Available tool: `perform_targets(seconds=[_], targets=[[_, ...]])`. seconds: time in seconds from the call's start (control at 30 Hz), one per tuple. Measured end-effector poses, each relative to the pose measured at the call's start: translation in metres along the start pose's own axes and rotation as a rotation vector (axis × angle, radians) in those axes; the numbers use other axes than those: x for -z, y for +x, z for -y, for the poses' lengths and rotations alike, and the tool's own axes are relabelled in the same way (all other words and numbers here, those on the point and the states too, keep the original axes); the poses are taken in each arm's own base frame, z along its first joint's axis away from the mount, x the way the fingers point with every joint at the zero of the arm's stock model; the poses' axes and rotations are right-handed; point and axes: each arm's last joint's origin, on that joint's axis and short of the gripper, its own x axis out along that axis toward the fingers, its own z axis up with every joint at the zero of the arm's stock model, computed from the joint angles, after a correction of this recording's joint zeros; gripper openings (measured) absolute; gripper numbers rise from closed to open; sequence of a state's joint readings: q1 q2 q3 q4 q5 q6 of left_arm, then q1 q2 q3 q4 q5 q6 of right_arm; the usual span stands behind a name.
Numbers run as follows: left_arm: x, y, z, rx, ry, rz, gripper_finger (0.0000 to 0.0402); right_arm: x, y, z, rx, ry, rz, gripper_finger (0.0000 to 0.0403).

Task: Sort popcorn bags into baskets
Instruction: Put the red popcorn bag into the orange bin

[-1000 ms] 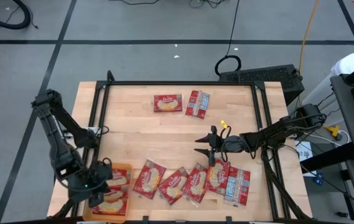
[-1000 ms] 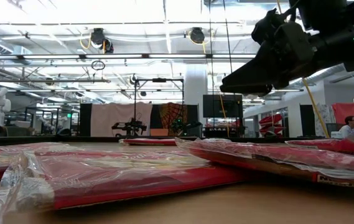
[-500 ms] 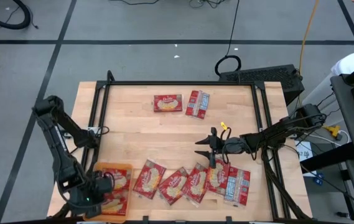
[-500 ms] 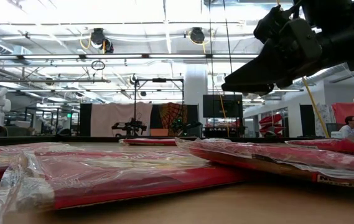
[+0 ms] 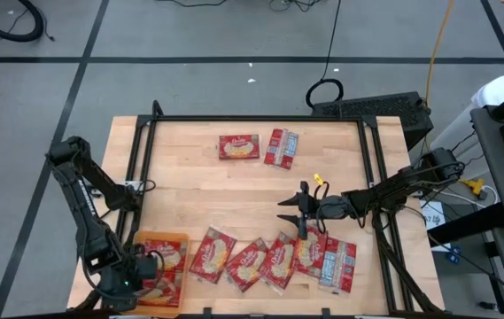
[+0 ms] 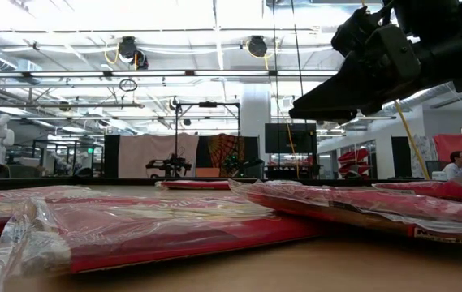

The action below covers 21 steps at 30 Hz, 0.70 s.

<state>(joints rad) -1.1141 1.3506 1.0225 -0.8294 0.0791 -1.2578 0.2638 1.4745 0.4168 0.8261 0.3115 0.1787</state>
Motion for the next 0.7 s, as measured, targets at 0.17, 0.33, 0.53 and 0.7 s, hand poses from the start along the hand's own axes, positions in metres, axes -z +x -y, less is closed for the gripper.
perform_targets(seconds=[0.17,0.33,0.53,0.7], targets=[[-0.005,0.000,-0.002,-0.011,0.032,0.010,0.0035,0.000,0.000,0.000,0.000,0.000,0.000,0.0176],[-0.009,0.008,-0.002,-0.033,0.041,-0.016,0.0035,0.000,0.000,0.000,0.000,0.006,0.000,0.0176],[-0.012,0.019,0.001,-0.035,0.027,-0.041,0.0040,0.000,0.000,0.000,0.000,-0.004,0.000,0.0176],[-0.015,0.022,-0.001,-0.053,-0.026,-0.051,0.0084,0.000,0.000,0.000,0.000,-0.008,0.000,0.0176]])
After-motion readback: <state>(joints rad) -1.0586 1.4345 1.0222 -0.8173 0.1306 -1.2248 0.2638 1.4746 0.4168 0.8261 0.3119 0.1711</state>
